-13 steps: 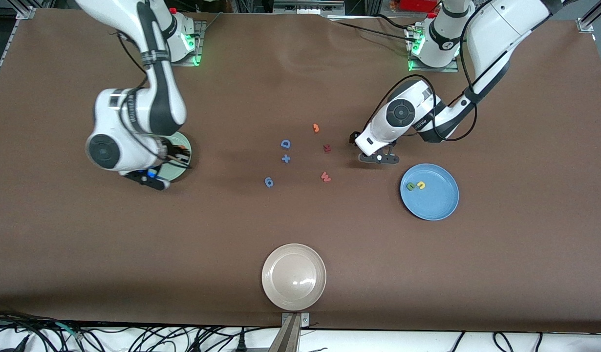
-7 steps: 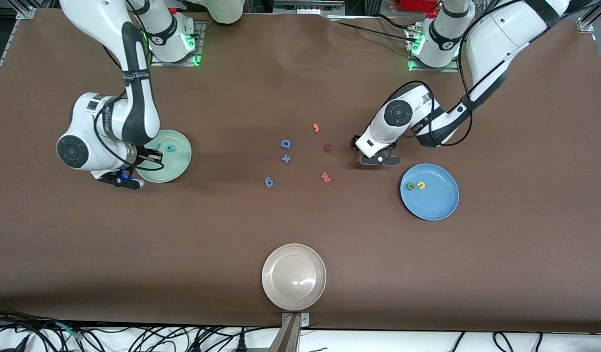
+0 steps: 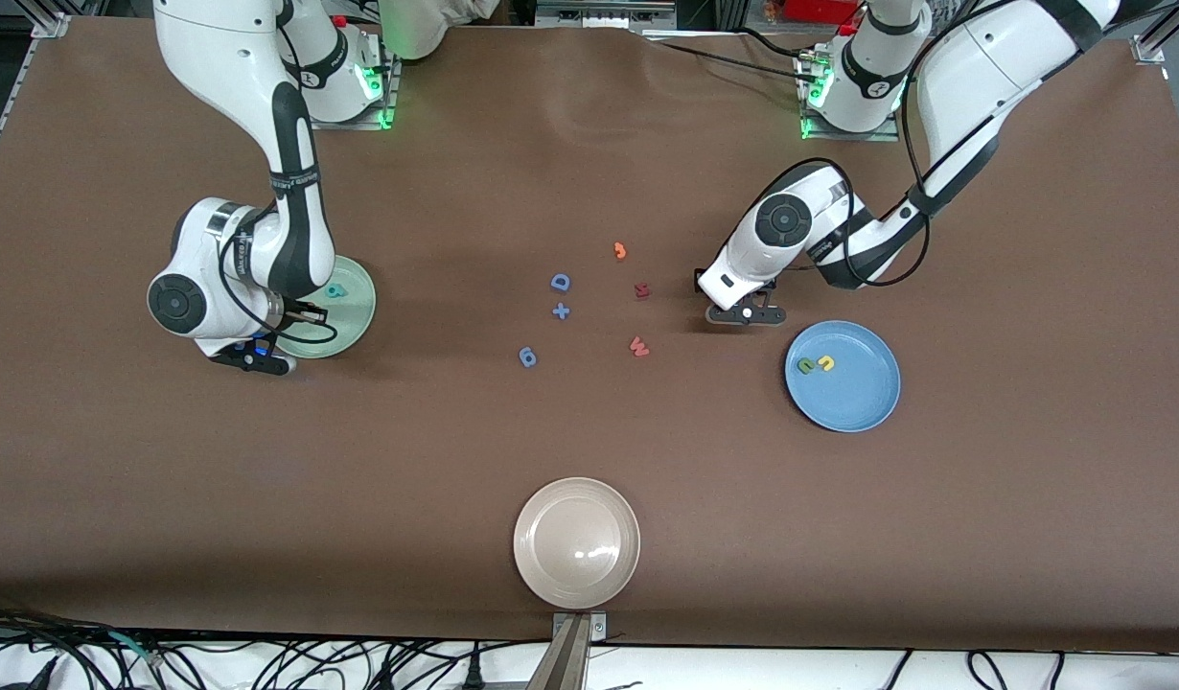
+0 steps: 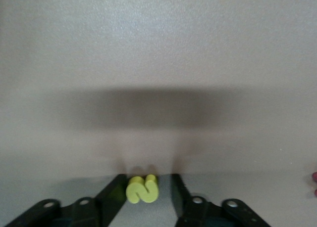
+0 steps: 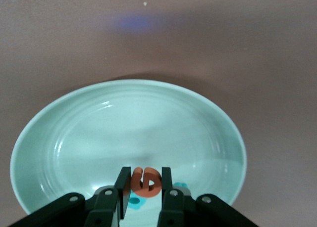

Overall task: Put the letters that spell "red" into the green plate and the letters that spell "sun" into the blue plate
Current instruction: 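Release the orange 6 on the mint plate while the left gripper places yellow z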

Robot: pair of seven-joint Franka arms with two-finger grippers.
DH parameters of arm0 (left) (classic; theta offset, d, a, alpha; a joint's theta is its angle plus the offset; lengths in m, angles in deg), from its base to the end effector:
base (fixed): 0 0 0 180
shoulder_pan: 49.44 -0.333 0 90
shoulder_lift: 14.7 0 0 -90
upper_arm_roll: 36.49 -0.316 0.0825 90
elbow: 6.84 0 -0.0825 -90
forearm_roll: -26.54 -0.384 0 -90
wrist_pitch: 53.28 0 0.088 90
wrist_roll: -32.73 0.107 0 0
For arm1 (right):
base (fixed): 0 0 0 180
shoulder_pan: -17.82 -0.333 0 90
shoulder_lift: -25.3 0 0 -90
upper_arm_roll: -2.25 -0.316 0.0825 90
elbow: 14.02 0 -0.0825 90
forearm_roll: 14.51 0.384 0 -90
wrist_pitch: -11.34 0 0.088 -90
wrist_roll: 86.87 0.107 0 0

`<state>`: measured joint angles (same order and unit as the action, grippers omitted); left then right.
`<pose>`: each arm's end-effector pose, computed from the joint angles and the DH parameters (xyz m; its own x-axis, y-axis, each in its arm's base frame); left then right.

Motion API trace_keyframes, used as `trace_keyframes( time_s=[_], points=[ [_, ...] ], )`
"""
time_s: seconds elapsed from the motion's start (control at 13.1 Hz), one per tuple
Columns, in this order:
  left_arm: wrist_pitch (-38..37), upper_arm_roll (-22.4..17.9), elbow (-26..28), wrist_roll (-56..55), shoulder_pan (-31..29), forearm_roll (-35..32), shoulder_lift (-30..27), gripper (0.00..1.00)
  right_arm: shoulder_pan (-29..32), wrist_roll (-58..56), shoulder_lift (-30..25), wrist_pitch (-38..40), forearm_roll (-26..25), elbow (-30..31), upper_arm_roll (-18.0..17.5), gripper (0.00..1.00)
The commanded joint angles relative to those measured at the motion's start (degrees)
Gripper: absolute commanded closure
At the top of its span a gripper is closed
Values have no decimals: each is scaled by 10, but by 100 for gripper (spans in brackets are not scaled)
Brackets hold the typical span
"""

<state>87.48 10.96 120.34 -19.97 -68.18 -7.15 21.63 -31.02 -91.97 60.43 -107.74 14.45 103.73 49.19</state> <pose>0.4502 -0.2745 0.1666 0.9884 -0.0066 -0.1517 -0.0014 -0.9994 0.0342 0.5475 0.0366 0.1956 0.9281 -0.1973 -0.3159 -0.1817 -0.9802 0.0782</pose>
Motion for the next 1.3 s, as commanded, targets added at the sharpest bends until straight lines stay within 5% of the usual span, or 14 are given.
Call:
trace_keyframes(
  time_s=[0.0,0.15,0.23,0.31,0.38,0.76,0.99,1.22],
  points=[
    [-2,1,5,-13,-11,-17,-2,76,15,-49,17,-6,50,1,-6,84],
    [-19,4,0,-12,-11,-14,-4,77,14,-52,20,-6,55,1,-6,84],
    [-21,5,0,-12,-13,-13,-5,77,14,-52,22,-5,55,1,-6,74],
    [-22,6,-1,-11,-13,-12,-9,77,14,-52,22,-5,55,1,-6,32],
    [-37,7,-5,-10,-14,-11,-17,77,14,-51,22,-4,56,0,-6,1],
    [-215,67,-114,67,-59,39,-20,77,11,-51,9,58,55,-29,17,1],
    [-314,62,-203,152,-65,67,-18,77,8,-53,6,177,54,-88,62,1],
    [-327,55,-235,258,-114,67,-10,77,8,-53,6,255,50,-134,90,1]
  ],
)
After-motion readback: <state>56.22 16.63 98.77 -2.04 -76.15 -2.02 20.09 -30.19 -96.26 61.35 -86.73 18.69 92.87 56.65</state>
